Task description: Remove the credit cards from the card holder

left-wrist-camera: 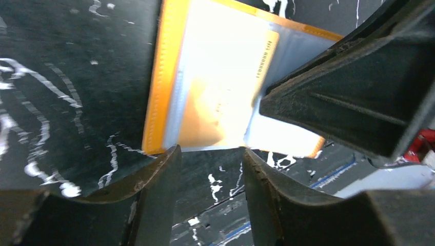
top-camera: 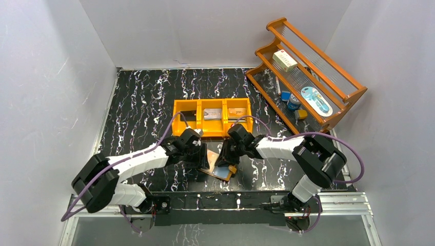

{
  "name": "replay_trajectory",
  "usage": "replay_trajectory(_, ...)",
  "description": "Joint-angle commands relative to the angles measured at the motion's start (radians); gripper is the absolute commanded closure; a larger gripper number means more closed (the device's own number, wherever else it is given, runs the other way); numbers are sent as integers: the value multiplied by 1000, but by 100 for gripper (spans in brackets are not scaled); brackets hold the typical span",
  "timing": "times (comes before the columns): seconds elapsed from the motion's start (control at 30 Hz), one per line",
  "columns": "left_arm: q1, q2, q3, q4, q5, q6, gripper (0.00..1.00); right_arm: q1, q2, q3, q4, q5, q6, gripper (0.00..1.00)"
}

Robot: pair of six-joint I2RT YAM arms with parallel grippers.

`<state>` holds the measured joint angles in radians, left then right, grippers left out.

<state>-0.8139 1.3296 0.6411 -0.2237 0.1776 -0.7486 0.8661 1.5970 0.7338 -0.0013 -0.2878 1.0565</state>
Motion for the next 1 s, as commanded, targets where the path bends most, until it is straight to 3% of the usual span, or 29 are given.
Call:
replay_trajectory(0.0,1,-117,9,-112,-176,54,49,1,-1,-68,48,48,39,71)
replay_trajectory(0.1,7,-124,36,-121,-211,103,40,1,-1,-96,58,66,48,71)
replay_trajectory(0.27,9,-27,99,-71,-140,172,38,1,-11,-105,58,83,41,71)
replay_trajectory(0.43,11,46,113,-57,-62,198,40,0,-6,-103,88,64,43,71)
replay_trajectory(0.53,10,75,90,-49,-9,187,48,-7,-5,-102,116,38,51,70)
replay_trajectory(0.73,9,43,4,38,102,124,56,-32,-6,-99,169,4,69,70)
replay_trajectory(0.97,6,-19,-35,61,136,78,58,-36,10,-80,210,-51,58,69)
